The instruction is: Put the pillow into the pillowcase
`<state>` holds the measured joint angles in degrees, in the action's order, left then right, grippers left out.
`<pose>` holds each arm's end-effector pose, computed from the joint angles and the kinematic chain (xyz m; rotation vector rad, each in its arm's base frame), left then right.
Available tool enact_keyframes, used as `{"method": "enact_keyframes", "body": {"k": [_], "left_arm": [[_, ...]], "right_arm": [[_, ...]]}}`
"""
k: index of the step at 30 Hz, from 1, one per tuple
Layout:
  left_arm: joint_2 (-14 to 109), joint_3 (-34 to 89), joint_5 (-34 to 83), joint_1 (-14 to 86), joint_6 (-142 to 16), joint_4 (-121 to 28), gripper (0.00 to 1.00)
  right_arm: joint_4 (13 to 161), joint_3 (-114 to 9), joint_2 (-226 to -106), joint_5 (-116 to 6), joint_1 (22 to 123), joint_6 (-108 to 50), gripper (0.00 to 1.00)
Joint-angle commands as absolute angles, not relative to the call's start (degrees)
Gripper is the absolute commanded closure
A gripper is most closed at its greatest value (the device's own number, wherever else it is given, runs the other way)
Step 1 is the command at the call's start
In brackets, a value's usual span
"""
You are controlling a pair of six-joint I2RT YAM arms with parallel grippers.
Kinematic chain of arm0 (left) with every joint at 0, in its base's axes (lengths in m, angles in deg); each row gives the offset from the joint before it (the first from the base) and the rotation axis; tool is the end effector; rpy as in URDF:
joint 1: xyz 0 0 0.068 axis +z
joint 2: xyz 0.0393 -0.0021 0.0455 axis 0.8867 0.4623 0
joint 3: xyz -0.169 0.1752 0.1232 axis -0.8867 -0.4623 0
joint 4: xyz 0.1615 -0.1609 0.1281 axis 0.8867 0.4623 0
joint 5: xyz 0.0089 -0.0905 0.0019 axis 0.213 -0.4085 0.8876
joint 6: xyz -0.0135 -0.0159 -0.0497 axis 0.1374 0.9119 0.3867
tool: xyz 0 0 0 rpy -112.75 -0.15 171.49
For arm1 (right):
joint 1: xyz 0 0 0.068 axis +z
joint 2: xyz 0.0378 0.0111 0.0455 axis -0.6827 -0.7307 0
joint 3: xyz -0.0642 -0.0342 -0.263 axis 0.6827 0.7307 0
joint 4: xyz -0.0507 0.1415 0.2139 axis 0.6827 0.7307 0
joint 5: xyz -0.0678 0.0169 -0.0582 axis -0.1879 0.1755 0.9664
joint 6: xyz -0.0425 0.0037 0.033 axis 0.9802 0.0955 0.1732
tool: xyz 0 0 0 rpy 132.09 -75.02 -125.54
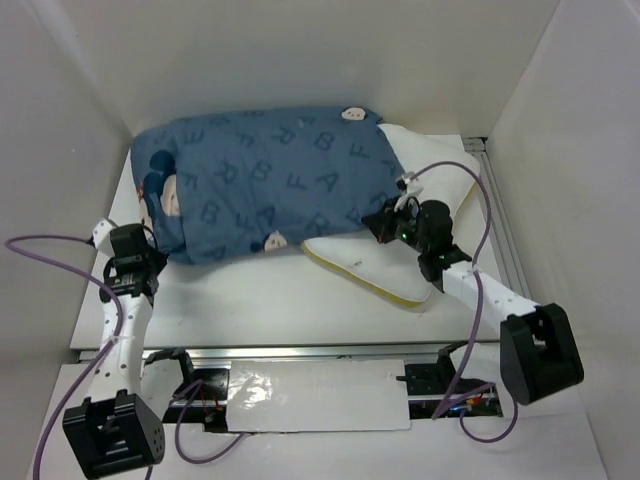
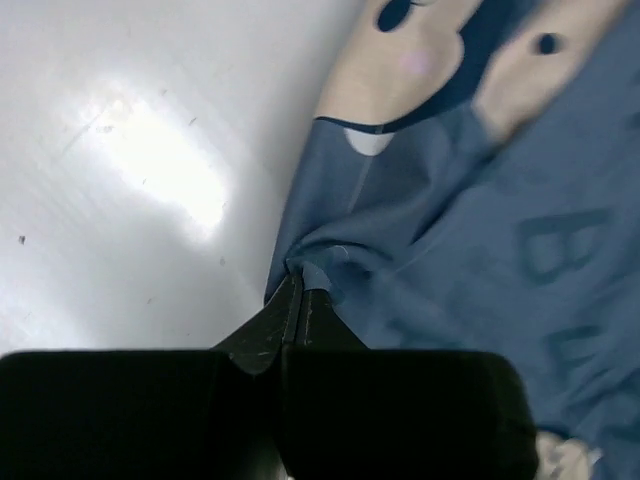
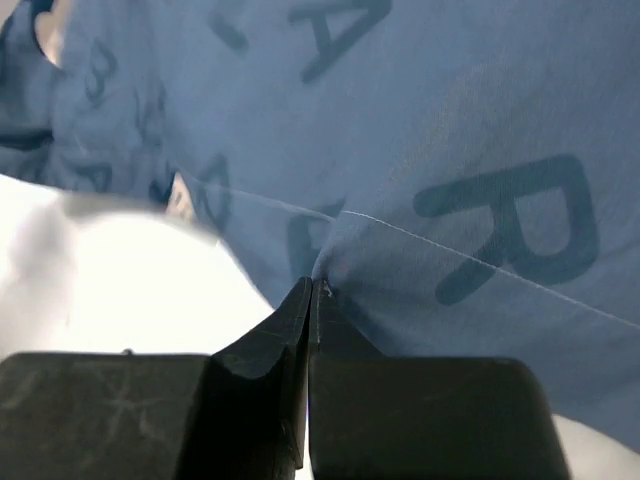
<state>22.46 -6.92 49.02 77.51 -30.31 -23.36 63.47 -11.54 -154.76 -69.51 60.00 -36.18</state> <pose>0.1847 0.0598 0.2620 -1.1882 1.7666 0.0043 0.2536 0.0910 0.2483 -0.3310 1.7890 0.7223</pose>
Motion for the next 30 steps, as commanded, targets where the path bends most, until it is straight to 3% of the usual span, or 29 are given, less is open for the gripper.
{"method": "enact_keyframes", "body": {"k": [1,12,15,20,24,27,28,29,30], "left_arm": [[20.5,-9.7,53.1,77.7,-20.9,-21.9,1.0],[29.4,-9.1,54.4,77.7,-20.3,-19.5,1.0],[25.5,-10.3,48.3,77.7,-21.1,-19.5,1.0],[12.4,-21.8,27.1,72.1,-21.1,-28.5,1.0],[4.5,-25.6,25.2,63.6,-21.1,-27.2,1.0],[4.0,-23.4,28.9,56.6,-21.6,-24.5,0.99],[5.2,-22.3,30.3,55.0,-21.6,-23.6,0.7],[7.8,-21.1,31.8,53.5,-22.1,-22.7,0.43],[9.3,-19.6,35.1,50.6,-22.1,-21.9,0.09]], "right_arm": [[62.0,-10.5,-147.4,-66.2,61.1,-38.6,1.0],[69.3,-11.4,-148.3,-57.8,61.6,-39.2,1.0],[67.6,-17.0,-153.3,-56.4,62.1,-39.2,1.0],[69.4,-29.3,-166.5,-52.9,62.1,-37.5,1.0],[79.6,-34.5,-170.1,-40.7,62.1,-35.5,1.0],[84.3,-33.9,-167.9,-38.4,60.1,-34.0,1.0],[86.6,-32.4,-167.1,-38.4,59.6,-34.0,1.0],[87.4,-31.6,-166.2,-38.4,58.8,-34.0,0.9],[87.4,-30.8,-164.0,-38.4,58.8,-34.0,0.8]]}}
